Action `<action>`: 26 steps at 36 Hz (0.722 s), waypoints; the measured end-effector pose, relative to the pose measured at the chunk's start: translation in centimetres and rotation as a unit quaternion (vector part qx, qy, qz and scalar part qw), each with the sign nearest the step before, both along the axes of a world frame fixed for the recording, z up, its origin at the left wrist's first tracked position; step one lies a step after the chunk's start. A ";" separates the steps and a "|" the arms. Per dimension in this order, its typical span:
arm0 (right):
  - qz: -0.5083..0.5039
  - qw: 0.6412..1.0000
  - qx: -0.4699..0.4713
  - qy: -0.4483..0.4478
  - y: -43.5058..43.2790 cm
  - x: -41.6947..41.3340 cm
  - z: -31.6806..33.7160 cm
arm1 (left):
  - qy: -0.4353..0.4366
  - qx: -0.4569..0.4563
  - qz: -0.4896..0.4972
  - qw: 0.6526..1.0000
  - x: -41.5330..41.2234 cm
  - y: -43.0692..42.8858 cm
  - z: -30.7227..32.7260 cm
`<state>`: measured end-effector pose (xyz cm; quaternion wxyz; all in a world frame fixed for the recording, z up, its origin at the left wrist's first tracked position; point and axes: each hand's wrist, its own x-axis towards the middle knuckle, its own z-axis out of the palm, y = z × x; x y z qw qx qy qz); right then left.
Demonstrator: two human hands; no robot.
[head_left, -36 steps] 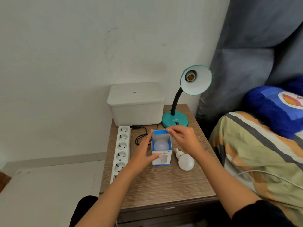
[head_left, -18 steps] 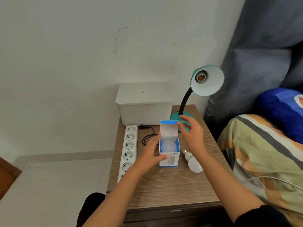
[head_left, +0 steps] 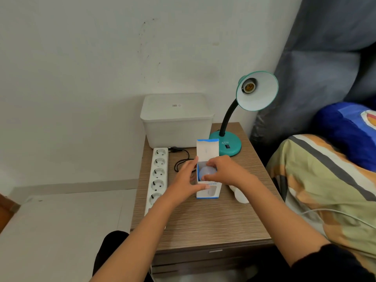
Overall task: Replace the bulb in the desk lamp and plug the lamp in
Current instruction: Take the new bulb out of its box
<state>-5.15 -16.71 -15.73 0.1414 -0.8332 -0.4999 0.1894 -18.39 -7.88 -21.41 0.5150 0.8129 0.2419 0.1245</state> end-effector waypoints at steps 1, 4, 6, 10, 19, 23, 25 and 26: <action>0.001 1.000 -0.010 -0.008 0.2 0.0 0.0 | 0.002 0.003 0.000 1.000 0.0 0.0 0.0; 0.003 1.000 -0.018 -0.015 0.5 0.0 0.0 | 0.007 0.004 0.002 1.000 -0.1 -0.1 0.2; -0.007 1.000 -0.003 -0.002 0.4 0.1 -0.1 | 0.015 0.014 0.002 1.000 -0.1 -0.1 0.2; -0.027 0.999 0.038 0.016 0.1 0.1 -0.2 | 0.021 0.028 -0.001 0.999 -0.1 -0.1 0.3; -0.008 0.995 0.090 0.036 -1.3 0.3 0.8 | 0.036 0.022 -0.003 0.999 0.0 -0.1 0.6; 0.013 0.997 0.056 0.052 -1.7 -0.3 1.0 | 0.031 0.000 -0.009 0.999 0.0 -0.2 0.9; 0.009 0.997 0.053 0.054 -1.8 -0.4 1.1 | 0.031 -0.006 -0.011 0.999 0.0 -0.2 1.0; 0.003 0.997 0.060 0.054 -1.9 -0.4 1.1 | 0.033 -0.005 -0.011 0.999 -0.1 -0.2 1.0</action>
